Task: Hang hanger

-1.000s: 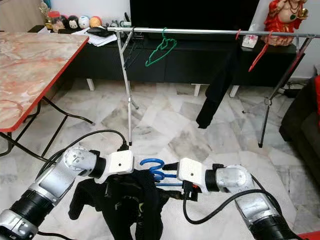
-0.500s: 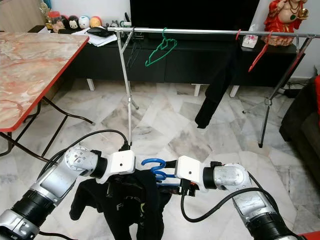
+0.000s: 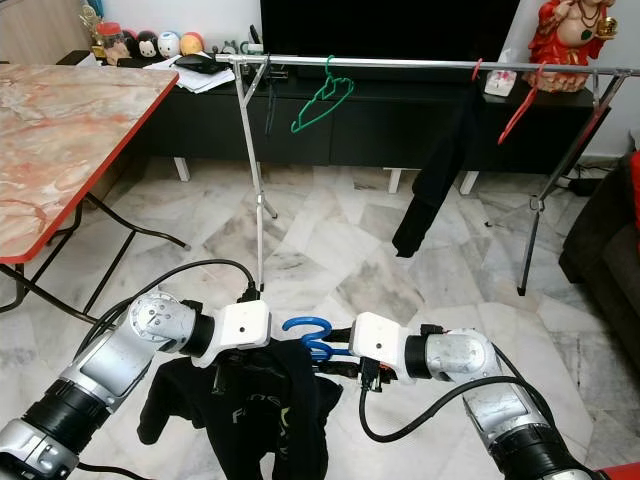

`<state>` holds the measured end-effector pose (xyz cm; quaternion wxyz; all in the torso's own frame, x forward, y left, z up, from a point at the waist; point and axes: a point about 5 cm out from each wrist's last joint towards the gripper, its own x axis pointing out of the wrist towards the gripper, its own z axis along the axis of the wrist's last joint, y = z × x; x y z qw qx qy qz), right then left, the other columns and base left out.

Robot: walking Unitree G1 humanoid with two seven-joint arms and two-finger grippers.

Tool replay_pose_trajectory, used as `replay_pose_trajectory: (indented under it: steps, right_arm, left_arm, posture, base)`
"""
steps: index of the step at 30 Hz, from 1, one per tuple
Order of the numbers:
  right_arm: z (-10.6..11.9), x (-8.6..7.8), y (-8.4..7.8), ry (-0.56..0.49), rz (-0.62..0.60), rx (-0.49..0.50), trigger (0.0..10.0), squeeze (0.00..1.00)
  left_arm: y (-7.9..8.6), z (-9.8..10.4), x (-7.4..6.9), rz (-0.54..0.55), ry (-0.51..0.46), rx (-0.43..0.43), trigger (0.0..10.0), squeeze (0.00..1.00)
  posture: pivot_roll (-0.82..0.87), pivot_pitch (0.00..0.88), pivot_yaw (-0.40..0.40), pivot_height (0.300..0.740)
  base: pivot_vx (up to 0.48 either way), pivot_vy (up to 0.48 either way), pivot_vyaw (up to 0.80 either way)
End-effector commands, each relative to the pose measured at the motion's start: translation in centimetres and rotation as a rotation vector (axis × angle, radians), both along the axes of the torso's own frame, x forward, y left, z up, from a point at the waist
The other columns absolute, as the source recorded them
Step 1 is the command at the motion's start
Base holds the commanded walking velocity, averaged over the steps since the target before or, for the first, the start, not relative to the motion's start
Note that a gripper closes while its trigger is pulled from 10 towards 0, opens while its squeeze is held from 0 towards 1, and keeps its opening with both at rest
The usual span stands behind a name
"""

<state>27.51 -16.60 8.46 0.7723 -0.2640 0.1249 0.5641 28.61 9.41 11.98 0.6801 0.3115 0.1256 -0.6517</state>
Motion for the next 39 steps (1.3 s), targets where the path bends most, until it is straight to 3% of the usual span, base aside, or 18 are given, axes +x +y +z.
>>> replay_pose_trajectory:
  steps: [1, 4, 5, 6, 7, 8, 39]
  right_arm:
    - [-0.08, 0.01, 0.18, -0.01, 0.007, -0.005, 10.0, 0.0]
    - [-0.23, -0.1, 0.2, -0.007, 0.007, -0.008, 10.0, 0.0]
    - [-0.23, -0.08, 0.23, -0.005, 0.006, -0.006, 9.5, 0.0]
    - [-0.24, -0.07, 0.25, -0.005, 0.006, -0.005, 4.5, 0.0]
    - [-0.24, -0.03, 0.3, -0.005, 0.006, -0.004, 3.6, 0.0]
    - [-0.24, -0.01, 0.34, -0.005, 0.006, -0.003, 0.0, 0.0]
    - [-0.6, 0.04, 0.46, 0.004, 0.001, -0.016, 0.0, 0.0]
  left_arm:
    - [-0.3, 0.96, -0.03, -0.017, -0.03, -0.022, 10.0, 0.0]
    - [-0.2, 0.8, -0.14, -0.02, -0.027, -0.017, 10.0, 0.0]
    - [-0.21, 0.82, -0.15, -0.02, -0.026, -0.018, 10.0, 0.0]
    - [-0.21, 0.82, -0.15, -0.02, -0.025, -0.018, 10.0, 0.0]
    - [-0.2, 0.83, -0.14, -0.019, -0.025, -0.018, 10.0, 0.0]
    - [-0.19, 0.83, -0.13, -0.019, -0.025, -0.018, 10.0, 0.0]
    - [-0.22, 0.95, -0.05, -0.014, -0.032, -0.024, 10.0, 0.0]
  posture:
    - [-0.07, 0.0, -0.066, 0.74]
    - [-0.07, 0.0, -0.063, 0.74]
    - [-0.07, 0.0, -0.063, 0.74]
    - [-0.07, 0.0, -0.063, 0.74]
    - [-0.07, 0.0, -0.063, 0.74]
    - [-0.07, 0.0, -0.065, 0.74]
    - [-0.07, 0.0, -0.065, 0.74]
  base:
    - [0.0, 0.0, 0.0]
    - [0.0, 0.0, 0.0]
    - [0.0, 0.0, 0.0]
    - [0.0, 0.0, 0.0]
    - [0.0, 0.0, 0.0]
    - [0.0, 0.0, 0.0]
    - [0.0, 0.0, 0.0]
